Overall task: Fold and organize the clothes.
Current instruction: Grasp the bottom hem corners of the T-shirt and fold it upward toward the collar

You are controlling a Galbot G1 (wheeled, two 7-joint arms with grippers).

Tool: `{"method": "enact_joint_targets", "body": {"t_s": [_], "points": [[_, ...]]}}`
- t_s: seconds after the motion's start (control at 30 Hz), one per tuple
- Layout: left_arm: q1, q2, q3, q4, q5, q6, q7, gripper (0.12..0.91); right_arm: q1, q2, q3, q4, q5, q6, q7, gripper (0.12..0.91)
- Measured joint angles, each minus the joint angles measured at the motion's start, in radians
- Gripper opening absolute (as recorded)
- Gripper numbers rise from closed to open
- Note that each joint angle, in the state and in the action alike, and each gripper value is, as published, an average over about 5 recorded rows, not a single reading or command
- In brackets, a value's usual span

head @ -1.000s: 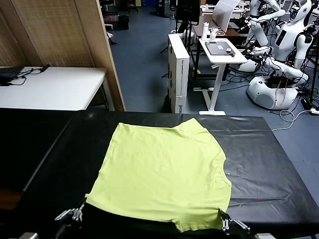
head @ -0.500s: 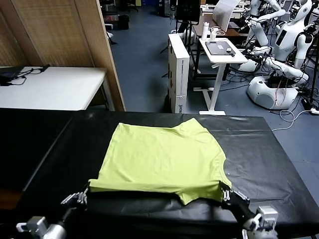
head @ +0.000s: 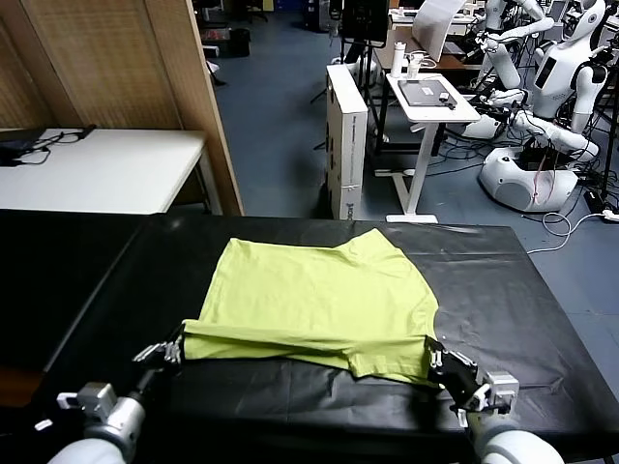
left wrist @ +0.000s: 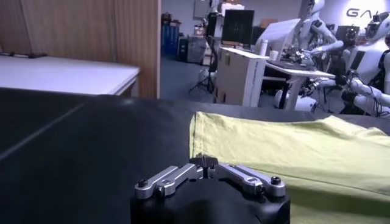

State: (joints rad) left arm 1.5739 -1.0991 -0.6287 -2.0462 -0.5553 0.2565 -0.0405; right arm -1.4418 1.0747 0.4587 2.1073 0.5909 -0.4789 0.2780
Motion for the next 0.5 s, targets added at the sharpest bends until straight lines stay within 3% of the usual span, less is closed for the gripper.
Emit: {"method": "enact_joint_targets", "body": {"t_s": [0.5], "points": [[-0.128, 0.08, 0.041, 0.121, -0.029, 0.002, 0.001, 0.147, 0.071, 0.005, -0.042, -0.061, -0.003, -0.005, -0.001, 0.14]]}}
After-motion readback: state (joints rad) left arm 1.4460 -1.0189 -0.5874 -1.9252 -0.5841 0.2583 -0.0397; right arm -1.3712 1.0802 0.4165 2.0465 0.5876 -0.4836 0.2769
